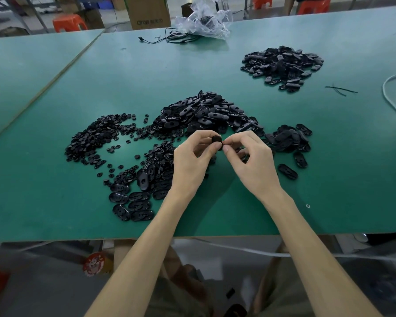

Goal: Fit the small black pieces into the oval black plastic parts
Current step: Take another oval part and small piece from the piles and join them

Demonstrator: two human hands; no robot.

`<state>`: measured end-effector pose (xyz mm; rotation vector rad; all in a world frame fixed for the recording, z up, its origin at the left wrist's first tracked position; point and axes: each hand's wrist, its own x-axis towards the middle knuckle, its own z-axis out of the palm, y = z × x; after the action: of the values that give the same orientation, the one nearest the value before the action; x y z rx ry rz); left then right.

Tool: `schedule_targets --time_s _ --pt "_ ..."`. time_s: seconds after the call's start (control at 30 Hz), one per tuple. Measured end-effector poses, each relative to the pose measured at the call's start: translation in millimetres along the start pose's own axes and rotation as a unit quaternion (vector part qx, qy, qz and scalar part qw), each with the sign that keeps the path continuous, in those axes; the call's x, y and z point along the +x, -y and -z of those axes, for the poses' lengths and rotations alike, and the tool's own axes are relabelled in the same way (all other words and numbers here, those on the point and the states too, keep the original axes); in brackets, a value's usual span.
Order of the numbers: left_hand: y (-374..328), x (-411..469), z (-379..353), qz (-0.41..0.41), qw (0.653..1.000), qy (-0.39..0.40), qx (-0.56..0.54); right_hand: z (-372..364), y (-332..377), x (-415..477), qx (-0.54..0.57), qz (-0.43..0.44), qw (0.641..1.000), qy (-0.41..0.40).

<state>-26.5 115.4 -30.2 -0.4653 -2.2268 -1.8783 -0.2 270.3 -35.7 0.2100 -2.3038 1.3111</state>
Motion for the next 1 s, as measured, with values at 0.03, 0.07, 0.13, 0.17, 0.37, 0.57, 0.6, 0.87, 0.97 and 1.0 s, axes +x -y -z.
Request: schedule_targets --time_s 0.03,0.07,0.13,0.17,0.37,0.57,0.6,0.87,0.97,1.0 --pt "0.0 0.0 -0.1 0.0 1.0 0.002 0.002 -0.1 -0.1 0.0 -0.001 -0.002 1.0 -0.003" --pt "0.2 0.3 0.0 -0.004 1.0 0.003 0.008 -0.1 0.0 0.0 0.002 -0.007 1.0 -0.007" --pt "1.1 1.5 0.0 -0.013 1.0 0.011 0.02 -0.1 0.6 0.1 0.016 -0.021 1.0 -0.013" --pt "1.5 2.2 -0.2 -0.016 0.999 0.02 0.023 -0.1 1.1 -0.1 0.022 -0.027 0.999 -0.016" --pt "3.9 3.6 -1.3 0.014 0.999 0.039 0.036 0.7 1.1 -0.4 0.027 -0.044 0.999 -0.014" --pt "2.4 3.3 -0.5 0.005 0.998 0.041 0.048 1.5 0.6 -0.2 0.026 -0.047 0.998 -0.022" --pt "2.2 3.2 -0.4 0.002 0.998 0.041 0.052 1.5 0.8 -0.1 0.027 -0.047 0.998 -0.022" --pt "5.9 2.4 -3.3 -0.004 0.996 0.051 0.067 1.8 2.6 -0.8 0.05 -0.053 0.997 -0.013" --pt "7.5 2.0 -3.8 -0.006 0.996 0.047 0.077 1.5 2.8 -1.4 0.055 -0.051 0.997 -0.002" --pt "8.3 1.9 -3.9 -0.007 0.996 0.046 0.08 1.1 3.0 -1.8 0.057 -0.05 0.997 0.002"
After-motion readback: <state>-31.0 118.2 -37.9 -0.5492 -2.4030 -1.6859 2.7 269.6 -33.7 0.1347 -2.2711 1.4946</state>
